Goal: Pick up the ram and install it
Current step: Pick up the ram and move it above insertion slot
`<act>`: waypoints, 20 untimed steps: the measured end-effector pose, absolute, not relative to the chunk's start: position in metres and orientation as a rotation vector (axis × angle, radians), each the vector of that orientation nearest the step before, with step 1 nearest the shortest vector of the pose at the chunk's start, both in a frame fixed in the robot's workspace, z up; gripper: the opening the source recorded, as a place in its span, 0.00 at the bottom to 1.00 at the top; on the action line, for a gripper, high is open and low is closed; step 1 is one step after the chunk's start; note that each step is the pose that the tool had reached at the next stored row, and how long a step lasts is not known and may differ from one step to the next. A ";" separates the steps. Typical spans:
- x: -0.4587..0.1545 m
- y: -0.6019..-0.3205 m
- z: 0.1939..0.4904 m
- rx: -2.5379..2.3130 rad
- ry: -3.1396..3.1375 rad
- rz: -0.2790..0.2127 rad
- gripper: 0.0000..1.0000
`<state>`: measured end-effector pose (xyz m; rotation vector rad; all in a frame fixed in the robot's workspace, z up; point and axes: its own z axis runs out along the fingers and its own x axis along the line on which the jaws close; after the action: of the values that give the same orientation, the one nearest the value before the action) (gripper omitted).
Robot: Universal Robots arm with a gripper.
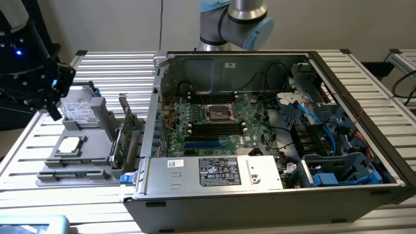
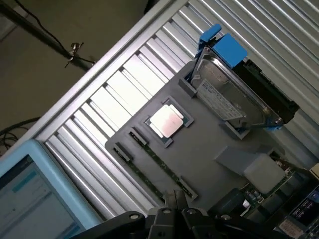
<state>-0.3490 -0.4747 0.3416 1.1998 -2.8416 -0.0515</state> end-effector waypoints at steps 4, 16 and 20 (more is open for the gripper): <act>-0.349 -0.475 0.341 1.303 -2.795 -0.048 0.11; -0.349 -0.475 0.341 1.613 -2.667 -0.012 0.11; -0.349 -0.475 0.341 1.713 -2.612 -0.004 0.11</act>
<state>-0.3489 -0.4747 0.3408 1.7131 -2.6121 -0.0043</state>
